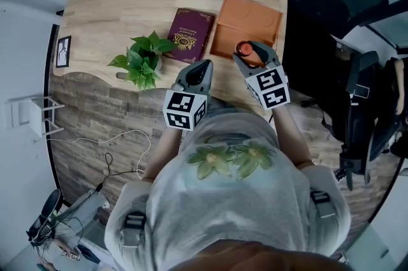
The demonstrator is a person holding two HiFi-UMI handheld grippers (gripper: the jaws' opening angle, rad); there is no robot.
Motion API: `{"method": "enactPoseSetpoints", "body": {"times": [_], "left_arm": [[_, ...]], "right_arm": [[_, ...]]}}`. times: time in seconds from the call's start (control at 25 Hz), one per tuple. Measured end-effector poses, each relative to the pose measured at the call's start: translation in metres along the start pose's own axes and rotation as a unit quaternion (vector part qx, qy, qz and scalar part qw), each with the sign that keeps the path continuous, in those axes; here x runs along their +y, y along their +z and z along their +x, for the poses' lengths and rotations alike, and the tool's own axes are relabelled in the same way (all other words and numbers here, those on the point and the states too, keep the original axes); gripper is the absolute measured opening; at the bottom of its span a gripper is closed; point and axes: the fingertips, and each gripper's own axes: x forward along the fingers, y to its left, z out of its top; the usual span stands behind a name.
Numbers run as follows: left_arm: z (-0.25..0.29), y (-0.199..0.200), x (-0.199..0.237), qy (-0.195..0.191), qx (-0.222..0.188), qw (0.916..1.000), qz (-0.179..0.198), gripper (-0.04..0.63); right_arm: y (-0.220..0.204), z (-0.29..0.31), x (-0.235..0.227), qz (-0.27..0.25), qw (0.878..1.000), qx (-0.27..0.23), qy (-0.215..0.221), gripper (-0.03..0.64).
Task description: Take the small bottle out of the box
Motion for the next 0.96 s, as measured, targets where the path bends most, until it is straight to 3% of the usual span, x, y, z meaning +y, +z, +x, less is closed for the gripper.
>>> {"method": "enactPoseSetpoints", "body": {"times": [0.96], "left_arm": [[-0.0003,-0.0047,-0.0009,0.001,0.004,1.0,-0.001,0.008]], "right_arm": [[-0.0037,-0.0023,0.003,-0.003,1.0,0.004,-0.006,0.213]]}}
